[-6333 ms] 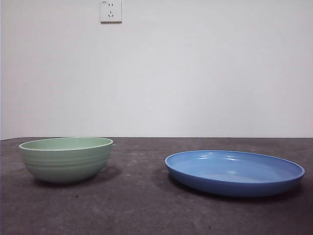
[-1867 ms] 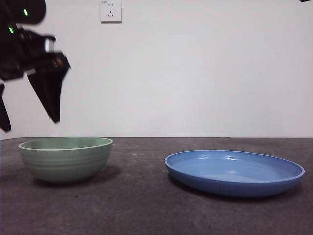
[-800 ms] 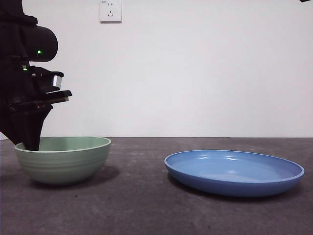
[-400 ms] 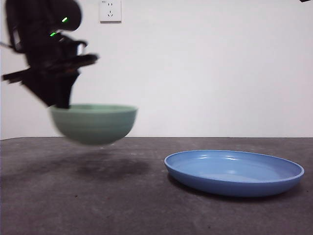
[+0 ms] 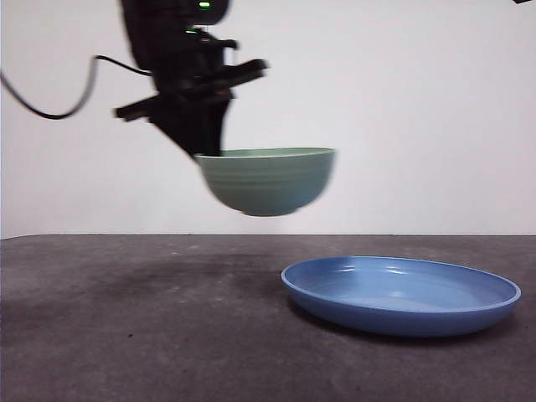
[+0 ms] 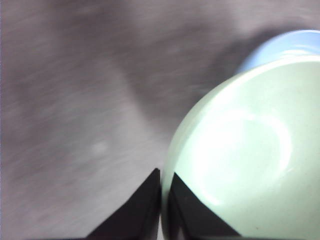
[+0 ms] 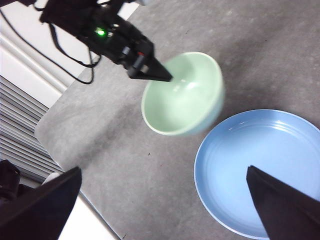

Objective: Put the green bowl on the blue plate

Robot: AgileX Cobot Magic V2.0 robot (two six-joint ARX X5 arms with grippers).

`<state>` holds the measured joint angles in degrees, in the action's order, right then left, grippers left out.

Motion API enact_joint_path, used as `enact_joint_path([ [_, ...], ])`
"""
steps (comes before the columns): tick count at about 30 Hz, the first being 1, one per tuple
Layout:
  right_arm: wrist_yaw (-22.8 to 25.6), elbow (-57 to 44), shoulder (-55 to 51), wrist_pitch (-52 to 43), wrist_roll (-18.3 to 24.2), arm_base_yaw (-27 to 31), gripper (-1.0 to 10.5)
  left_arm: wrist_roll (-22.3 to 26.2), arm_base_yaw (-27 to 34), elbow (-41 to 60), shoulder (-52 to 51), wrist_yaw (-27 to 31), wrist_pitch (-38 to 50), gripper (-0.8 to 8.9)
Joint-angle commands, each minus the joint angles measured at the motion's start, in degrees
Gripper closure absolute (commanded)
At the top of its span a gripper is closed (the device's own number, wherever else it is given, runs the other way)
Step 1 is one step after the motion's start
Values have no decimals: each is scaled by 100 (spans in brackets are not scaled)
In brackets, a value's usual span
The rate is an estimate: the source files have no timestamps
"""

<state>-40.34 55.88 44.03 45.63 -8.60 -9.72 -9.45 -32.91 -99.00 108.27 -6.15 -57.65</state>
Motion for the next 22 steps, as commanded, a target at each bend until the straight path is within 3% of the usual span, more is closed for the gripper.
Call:
enact_joint_path([
  [1,-15,114,44,-39,70,-20,325,-72,-284,-531,457,-13,-59,799],
  [12,-15,114,44,-39,70,-20,325,-68,-1010,-1873,1716,-13,-221,799],
  [22,-13,114,44,-42,70,-20,325,-57,-1165,-1908,2153,-11,-96,799],
])
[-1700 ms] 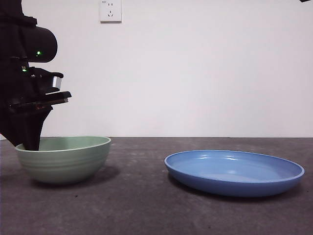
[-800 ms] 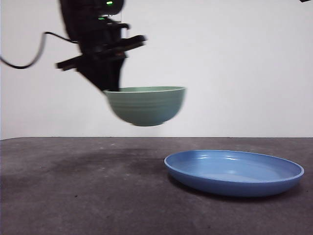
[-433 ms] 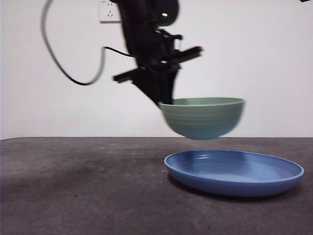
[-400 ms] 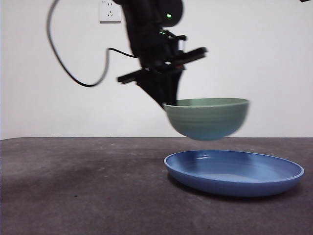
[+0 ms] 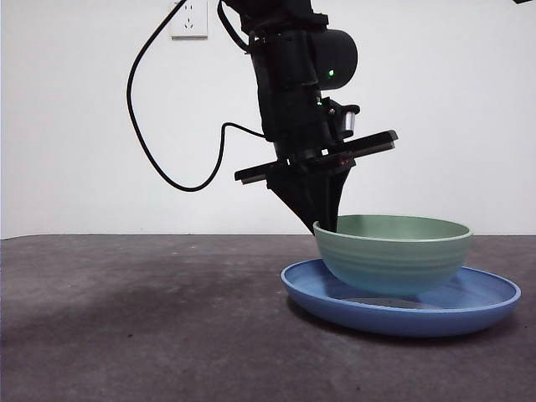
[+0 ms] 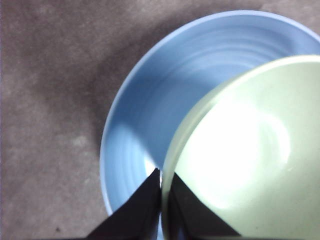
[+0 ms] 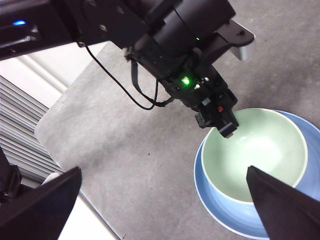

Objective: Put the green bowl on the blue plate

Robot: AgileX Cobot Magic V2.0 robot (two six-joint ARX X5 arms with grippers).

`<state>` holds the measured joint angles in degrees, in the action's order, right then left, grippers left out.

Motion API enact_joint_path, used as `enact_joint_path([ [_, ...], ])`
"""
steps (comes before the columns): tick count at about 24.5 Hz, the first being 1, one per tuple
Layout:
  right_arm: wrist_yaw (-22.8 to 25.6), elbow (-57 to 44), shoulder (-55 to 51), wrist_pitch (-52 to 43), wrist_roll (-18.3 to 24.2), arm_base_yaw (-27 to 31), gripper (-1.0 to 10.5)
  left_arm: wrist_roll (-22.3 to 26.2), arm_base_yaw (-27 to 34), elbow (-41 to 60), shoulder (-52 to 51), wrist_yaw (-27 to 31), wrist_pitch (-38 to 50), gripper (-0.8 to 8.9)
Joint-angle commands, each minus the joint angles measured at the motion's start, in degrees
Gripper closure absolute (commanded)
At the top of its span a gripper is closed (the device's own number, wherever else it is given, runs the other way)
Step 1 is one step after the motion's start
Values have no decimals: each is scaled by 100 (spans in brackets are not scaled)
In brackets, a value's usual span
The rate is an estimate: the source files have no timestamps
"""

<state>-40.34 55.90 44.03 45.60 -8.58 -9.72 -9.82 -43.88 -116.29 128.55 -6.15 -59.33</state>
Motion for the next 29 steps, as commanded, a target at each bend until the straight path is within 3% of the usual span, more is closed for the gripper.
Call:
enact_joint_path([
  [1,-13,111,44,-39,68,-20,325,-2,-66,-179,125,-11,87,799],
  [18,-13,111,44,-48,68,-20,325,28,-74,-201,350,-11,44,780],
  [19,-13,111,44,-48,68,-20,325,22,-70,-214,348,-13,24,761],
  [23,-13,111,44,-48,68,-20,325,-2,-59,-299,326,-13,-184,482],
  [29,-15,111,44,-48,63,-20,325,186,-59,-601,-256,-17,-417,383],
])
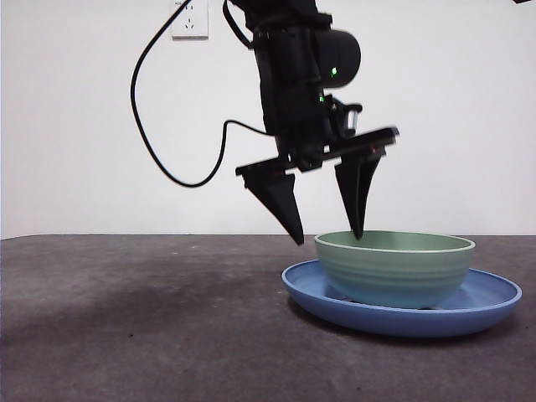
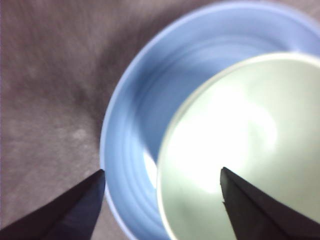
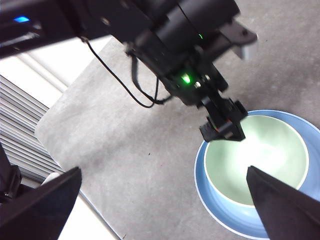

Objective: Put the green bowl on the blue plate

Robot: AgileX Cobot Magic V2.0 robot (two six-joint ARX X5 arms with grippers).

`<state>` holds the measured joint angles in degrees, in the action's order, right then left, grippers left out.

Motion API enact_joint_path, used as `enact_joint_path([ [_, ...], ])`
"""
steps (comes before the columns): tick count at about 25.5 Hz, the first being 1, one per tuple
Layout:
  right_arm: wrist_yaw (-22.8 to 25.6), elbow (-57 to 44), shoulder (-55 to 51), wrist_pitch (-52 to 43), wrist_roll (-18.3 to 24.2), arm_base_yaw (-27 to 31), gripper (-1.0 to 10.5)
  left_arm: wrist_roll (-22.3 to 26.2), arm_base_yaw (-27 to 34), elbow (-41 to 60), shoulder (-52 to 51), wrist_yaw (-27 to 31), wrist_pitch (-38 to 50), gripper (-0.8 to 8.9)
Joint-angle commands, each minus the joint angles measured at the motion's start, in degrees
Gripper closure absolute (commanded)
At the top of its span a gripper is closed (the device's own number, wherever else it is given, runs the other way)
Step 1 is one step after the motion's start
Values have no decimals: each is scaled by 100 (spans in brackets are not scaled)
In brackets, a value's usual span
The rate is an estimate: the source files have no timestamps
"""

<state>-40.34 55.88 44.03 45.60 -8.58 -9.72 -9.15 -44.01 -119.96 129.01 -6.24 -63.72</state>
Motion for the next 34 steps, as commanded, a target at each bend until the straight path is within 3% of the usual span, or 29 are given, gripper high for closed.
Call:
enact_joint_path([
  [1,-15,114,44,-48,61,-20,325,118,-48,-234,-487,-7,13,330],
  [4,-15,114,44,-48,61,-20,325,284,-46,-234,-1178,-7,-179,248],
  [15,-15,114,44,-46,50,-20,325,872,24,-15,-3244,-9,-1224,249],
  [18,-15,114,44,-48,50,-20,325,962,101,669,-4081,-9,-1106,249],
  [25,-15,114,44,-39,50,-20,325,1014,214,3442,-6345,-9,11,250],
  [34,-15,114,44,-31,50,-20,325,1001,216,5316,-8349,-9,612,251],
])
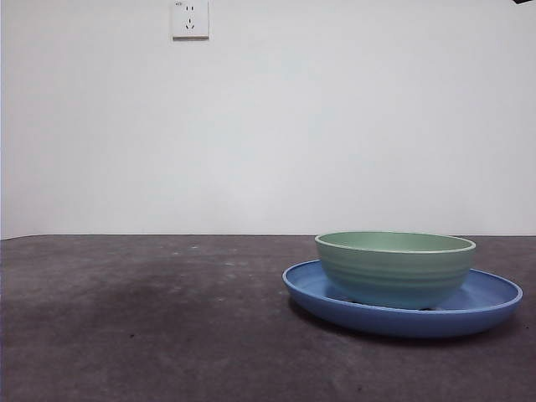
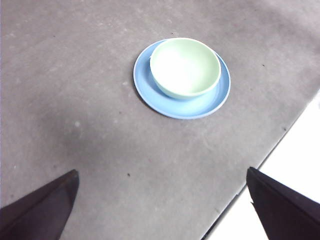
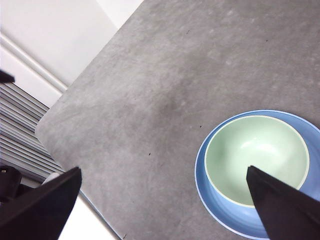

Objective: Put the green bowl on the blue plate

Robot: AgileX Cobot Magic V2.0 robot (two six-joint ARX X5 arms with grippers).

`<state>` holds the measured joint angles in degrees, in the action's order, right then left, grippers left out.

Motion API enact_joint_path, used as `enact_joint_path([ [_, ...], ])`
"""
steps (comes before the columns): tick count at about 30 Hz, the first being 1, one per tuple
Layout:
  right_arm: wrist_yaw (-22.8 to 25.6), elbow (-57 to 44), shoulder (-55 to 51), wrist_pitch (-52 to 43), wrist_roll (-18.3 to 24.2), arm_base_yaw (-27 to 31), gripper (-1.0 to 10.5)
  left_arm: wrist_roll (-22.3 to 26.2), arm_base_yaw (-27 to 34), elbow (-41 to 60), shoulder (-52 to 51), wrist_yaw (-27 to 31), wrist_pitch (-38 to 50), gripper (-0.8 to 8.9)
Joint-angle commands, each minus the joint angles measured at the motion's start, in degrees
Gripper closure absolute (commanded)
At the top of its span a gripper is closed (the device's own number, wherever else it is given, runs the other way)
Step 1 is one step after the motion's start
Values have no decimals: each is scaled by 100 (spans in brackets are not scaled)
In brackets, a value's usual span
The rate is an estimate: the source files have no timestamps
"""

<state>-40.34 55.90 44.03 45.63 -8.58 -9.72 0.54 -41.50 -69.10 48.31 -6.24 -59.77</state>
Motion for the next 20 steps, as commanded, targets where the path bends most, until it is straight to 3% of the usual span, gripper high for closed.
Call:
enact_joint_path([
  [1,-13,111,44,-33,52,-20,325,33,-35,369,-452,-9,284,251],
  [9,-13,111,44,-33,48,-20,325,-485,-35,1394,-1764,-9,844,251],
  [14,-13,111,44,-35,48,-20,325,-833,-35,1458,-2015,-9,866,251],
  [20,-13,111,44,-35,48,-20,325,-876,-35,1458,-2033,-9,863,251],
])
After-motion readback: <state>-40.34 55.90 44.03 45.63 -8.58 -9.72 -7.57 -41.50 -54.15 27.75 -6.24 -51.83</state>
